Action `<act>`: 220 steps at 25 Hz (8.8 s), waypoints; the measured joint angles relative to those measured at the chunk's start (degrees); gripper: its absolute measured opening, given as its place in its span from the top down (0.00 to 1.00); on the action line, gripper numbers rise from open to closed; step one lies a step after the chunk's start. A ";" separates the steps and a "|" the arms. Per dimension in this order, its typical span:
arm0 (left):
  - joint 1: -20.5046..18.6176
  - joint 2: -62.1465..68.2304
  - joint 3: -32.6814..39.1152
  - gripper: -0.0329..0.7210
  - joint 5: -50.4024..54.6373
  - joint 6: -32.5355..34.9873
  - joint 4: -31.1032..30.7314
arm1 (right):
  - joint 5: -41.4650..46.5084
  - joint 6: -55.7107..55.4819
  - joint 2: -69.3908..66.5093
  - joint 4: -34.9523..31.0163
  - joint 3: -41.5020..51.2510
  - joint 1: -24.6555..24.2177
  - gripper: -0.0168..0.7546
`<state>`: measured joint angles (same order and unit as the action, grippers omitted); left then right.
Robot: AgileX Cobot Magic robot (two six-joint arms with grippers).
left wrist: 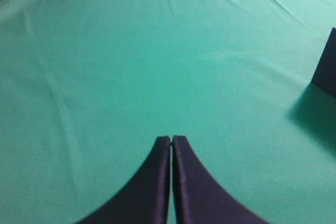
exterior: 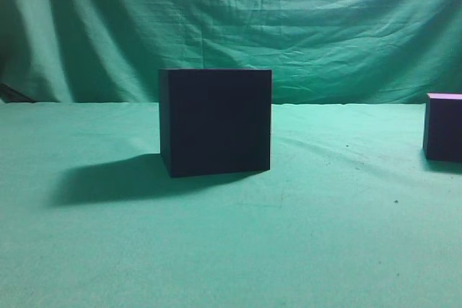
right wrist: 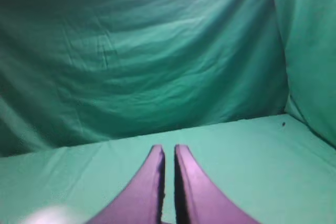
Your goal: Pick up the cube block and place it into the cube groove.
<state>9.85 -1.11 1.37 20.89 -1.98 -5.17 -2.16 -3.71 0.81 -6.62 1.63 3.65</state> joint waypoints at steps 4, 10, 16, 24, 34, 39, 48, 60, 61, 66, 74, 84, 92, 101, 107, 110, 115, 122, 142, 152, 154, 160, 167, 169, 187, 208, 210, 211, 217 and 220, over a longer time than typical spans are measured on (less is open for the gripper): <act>0.00 0.00 0.00 0.96 0.00 0.00 0.00 | 7.75 -0.48 -3.47 -0.19 -5.41 0.00 0.98; 0.00 0.00 0.00 0.96 0.00 0.00 0.00 | 29.85 0.57 -22.73 -0.19 -20.58 0.00 0.98; 0.00 0.00 0.00 0.96 0.00 0.00 0.00 | 39.54 2.46 -37.52 -0.30 -31.19 0.00 0.98; 0.00 0.00 0.00 0.96 0.00 0.00 0.00 | 57.01 3.47 -59.54 -1.16 -47.34 5.98 0.98; 0.00 0.00 0.00 0.96 0.00 0.00 0.00 | 60.63 -14.82 -82.58 7.00 -60.79 14.87 0.91; 0.00 0.00 0.00 0.96 0.00 0.00 0.00 | 56.34 -21.54 -88.32 8.05 -62.52 14.87 0.43; 0.00 0.00 0.00 0.96 0.00 0.00 0.00 | 49.32 -29.52 -94.93 10.97 -62.75 14.76 0.19; 0.00 0.00 0.00 0.96 0.00 0.00 0.00 | 47.57 -31.28 -99.53 11.57 -62.75 12.52 0.35; 0.00 0.00 0.00 0.96 0.00 0.00 0.00 | 47.89 -31.28 -99.53 11.57 -62.75 12.52 0.41; 0.00 0.00 0.00 0.96 0.00 0.00 0.00 | 51.37 -30.53 -99.53 11.57 -64.05 12.52 0.42; 0.00 0.00 0.00 0.96 0.00 0.00 0.00 | 61.38 -20.30 -97.24 10.94 -77.20 17.09 0.42; 0.00 0.00 0.00 0.96 0.00 0.00 0.00 | 70.33 -14.14 -98.74 9.05 -91.37 38.33 0.42; 0.00 0.00 0.00 0.96 0.00 0.00 0.00 | 70.38 -10.89 -106.35 8.45 -95.31 42.43 0.42; 0.00 0.00 0.00 0.96 0.00 0.00 0.00 | 69.46 -12.51 -109.28 8.36 -96.62 42.43 0.42; 0.00 0.00 0.00 0.96 0.00 0.00 0.00 | 67.47 -14.51 -110.18 8.60 -97.00 42.43 0.42; 0.00 0.00 0.00 0.96 0.00 0.00 0.00 | 67.47 -15.96 -110.46 9.37 -97.23 42.43 0.42; 0.00 0.00 0.00 0.96 0.00 0.00 0.00 | 68.28 -17.82 -110.59 10.40 -97.45 42.43 0.42; 0.00 0.00 0.00 0.96 0.00 0.00 0.00 | 69.37 -20.13 -110.72 10.54 -97.47 42.43 0.42; 0.00 0.00 0.00 0.96 0.00 0.00 0.00 | 69.77 -21.89 -110.72 10.51 -97.57 42.43 0.42; 0.00 0.00 0.00 0.96 0.00 0.00 0.00 | 69.77 -22.30 -110.72 10.44 -97.57 42.43 0.42; 0.00 0.00 0.00 0.96 0.00 0.00 0.00 | 69.99 -22.26 -110.72 10.39 -97.57 42.43 0.42; 0.00 0.00 0.00 0.96 0.00 0.00 0.00 | 72.21 -23.14 -110.96 11.14 -97.13 45.20 0.42; 0.00 0.00 0.00 0.96 0.00 0.00 0.00 | 72.52 -26.32 -110.96 16.66 -97.08 47.55 0.42; 0.00 0.00 0.00 0.96 0.00 0.00 0.00 | 72.52 -26.56 -110.96 17.15 -97.08 47.55 0.42; 0.00 0.00 0.00 0.96 0.00 0.00 0.00 | 72.07 -27.12 -113.57 17.56 -97.08 47.55 0.42; 0.00 0.00 0.00 0.96 0.00 0.00 0.00 | 74.04 -13.18 -96.45 22.96 -110.13 47.55 0.98; 0.00 0.00 0.00 0.96 0.00 0.00 0.00 | 74.18 -12.92 -92.62 23.36 -109.58 47.55 0.98; 0.00 0.00 0.00 0.96 0.00 0.00 0.00 | 74.18 -12.88 -90.27 23.49 -108.52 47.55 0.98; 0.00 0.00 0.00 0.96 0.00 0.00 0.00 | 74.63 -12.89 -74.48 23.39 -93.73 47.55 0.98; 0.00 0.00 0.00 0.96 0.00 0.00 0.00 | 74.76 -13.94 -66.21 23.14 -84.53 47.55 0.98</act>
<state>9.85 -1.11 1.37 20.89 -1.98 -5.17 72.60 -17.65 -65.40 16.52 -82.90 51.20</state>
